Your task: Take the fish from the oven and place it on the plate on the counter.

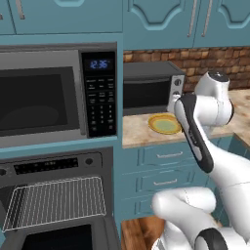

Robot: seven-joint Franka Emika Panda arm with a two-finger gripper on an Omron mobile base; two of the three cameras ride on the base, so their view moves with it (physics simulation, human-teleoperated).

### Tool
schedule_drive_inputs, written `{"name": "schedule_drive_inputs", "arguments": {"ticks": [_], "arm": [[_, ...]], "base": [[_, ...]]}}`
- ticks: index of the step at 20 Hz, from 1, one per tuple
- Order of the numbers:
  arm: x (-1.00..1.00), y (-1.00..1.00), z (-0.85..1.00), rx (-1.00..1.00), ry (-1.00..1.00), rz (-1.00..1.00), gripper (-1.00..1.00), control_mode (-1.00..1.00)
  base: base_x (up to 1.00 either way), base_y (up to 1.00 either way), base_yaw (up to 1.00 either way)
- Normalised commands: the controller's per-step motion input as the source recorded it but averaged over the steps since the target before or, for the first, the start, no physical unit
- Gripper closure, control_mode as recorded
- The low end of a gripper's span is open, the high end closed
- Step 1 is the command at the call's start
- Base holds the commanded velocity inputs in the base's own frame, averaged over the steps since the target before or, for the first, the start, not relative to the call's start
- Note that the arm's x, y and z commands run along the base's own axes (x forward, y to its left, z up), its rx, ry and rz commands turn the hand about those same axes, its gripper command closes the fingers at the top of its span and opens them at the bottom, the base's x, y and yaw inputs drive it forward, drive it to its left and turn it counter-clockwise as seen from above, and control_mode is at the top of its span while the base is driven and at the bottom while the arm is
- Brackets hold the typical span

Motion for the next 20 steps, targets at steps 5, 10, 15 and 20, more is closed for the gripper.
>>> {"name": "schedule_drive_inputs", "arguments": {"ticks": [5, 10, 15, 20], "arm": [[1.00, -0.50, -0.09, 0.00, 0.13, -0.11, 1.00, -1.00], [0.99, -0.47, -0.09, 0.00, 0.12, -0.06, 1.00, -1.00], [0.87, -0.24, -0.34, -0.03, 0.01, -0.03, 1.00, -1.00], [0.51, -0.01, -0.59, -0.07, -0.03, 0.00, 1.00, -1.00]], "base": [[0.00, 0.00, 0.00], [0.00, 0.00, 0.00], [0.00, 0.00, 0.00], [0.00, 0.00, 0.00]]}}
